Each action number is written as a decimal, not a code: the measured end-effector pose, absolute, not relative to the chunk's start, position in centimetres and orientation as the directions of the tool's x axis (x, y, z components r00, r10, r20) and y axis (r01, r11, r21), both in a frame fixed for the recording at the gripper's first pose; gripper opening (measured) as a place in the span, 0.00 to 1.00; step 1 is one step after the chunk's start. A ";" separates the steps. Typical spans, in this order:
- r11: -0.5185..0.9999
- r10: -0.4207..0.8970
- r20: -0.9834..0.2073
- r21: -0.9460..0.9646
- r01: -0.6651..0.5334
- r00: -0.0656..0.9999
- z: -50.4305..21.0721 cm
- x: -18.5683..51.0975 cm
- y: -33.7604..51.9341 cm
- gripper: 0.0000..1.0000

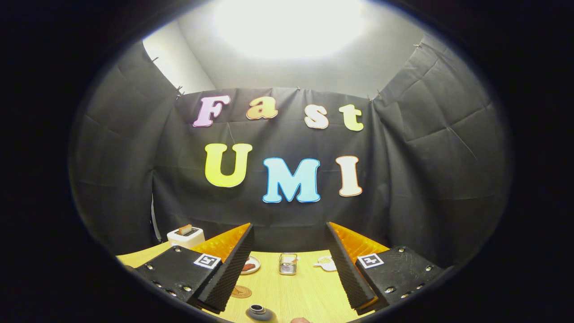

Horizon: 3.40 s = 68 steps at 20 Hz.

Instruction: Take the bottle from table, then pour the juice into the cup, finally place the bottle on the coaster

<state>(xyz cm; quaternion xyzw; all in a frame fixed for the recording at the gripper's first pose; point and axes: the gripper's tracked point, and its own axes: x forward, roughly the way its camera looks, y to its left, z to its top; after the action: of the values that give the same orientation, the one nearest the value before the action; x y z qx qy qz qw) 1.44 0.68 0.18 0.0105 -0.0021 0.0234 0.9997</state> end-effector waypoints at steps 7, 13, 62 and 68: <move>0.998 0.063 0.013 0.010 -0.064 0.998 0.3 1.2 1.5 0.95; 0.998 0.064 0.008 0.024 -0.064 0.998 -0.3 0.9 1.5 0.96; 0.945 0.322 -0.365 0.069 -0.319 0.874 -28.7 -2.5 7.8 0.96; 0.946 0.320 -0.421 0.093 -0.311 0.849 -31.3 -3.0 7.9 0.96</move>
<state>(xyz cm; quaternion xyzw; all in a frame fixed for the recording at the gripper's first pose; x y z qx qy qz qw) -3.00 7.85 -31.30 0.0110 0.2207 0.1640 0.9614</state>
